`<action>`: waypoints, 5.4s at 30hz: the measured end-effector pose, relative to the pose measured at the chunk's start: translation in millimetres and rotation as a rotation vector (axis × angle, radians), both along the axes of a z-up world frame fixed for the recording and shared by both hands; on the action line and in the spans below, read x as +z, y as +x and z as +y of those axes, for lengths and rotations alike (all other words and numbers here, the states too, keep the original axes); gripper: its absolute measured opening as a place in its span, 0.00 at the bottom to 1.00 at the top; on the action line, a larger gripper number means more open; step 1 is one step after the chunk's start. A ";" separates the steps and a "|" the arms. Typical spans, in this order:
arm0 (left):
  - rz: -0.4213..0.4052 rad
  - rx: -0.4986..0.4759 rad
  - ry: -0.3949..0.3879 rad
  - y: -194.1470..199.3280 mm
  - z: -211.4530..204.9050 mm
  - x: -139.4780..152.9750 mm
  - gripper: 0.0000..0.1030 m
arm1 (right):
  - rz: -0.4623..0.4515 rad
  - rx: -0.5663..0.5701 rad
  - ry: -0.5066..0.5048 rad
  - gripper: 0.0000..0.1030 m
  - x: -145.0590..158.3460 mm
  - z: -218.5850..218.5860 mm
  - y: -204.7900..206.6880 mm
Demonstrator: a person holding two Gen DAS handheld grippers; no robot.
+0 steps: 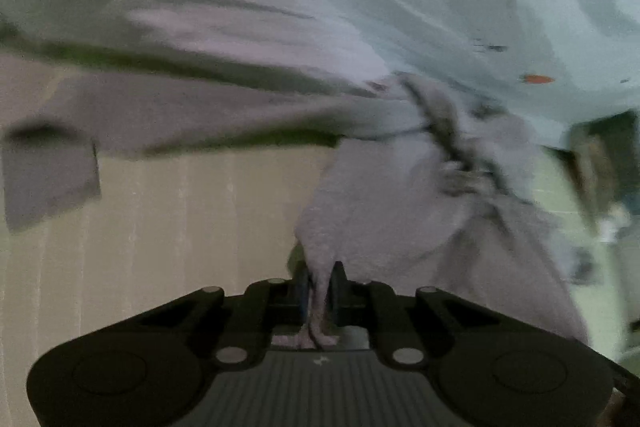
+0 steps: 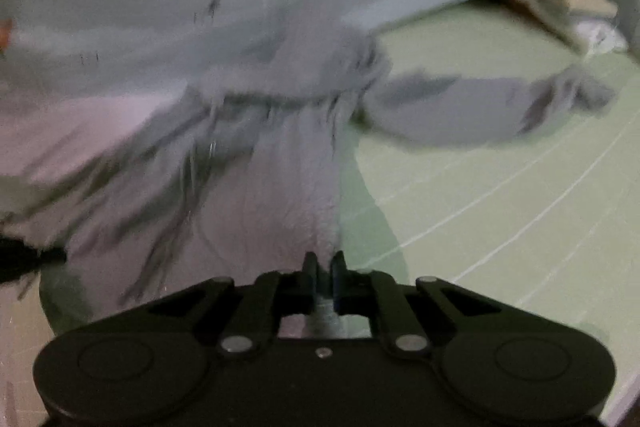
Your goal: Fold clothes
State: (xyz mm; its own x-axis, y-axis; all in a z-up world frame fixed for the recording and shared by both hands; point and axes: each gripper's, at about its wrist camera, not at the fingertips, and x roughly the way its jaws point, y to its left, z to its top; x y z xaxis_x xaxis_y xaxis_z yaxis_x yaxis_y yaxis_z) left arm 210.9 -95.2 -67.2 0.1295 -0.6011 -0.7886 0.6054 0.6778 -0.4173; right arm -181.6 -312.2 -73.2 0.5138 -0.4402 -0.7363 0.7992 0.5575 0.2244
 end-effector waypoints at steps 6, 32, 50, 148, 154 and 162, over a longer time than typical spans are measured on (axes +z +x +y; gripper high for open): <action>0.033 0.058 0.045 -65.5 28.9 -14.0 0.25 | -0.001 -0.071 0.069 0.39 -9.2 -27.6 -54.0; -0.114 -0.202 0.012 -121.8 28.1 -55.0 0.35 | 0.066 0.046 0.083 0.60 -60.8 6.3 -65.4; 0.235 0.086 0.000 -90.9 85.4 -47.7 0.42 | -0.006 -0.020 0.185 0.50 -32.3 -4.4 -92.1; -0.165 0.304 0.299 -255.4 -252.6 5.3 0.89 | 0.080 -0.100 0.016 0.92 -72.4 -396.2 -91.0; -0.165 0.287 0.296 -253.7 -262.1 3.9 0.89 | 0.146 -0.081 -0.017 0.65 -79.2 -397.9 -81.4; -0.177 0.294 0.266 -243.5 -267.6 6.8 0.89 | 0.061 -0.106 -0.083 0.14 -54.6 -407.3 -97.4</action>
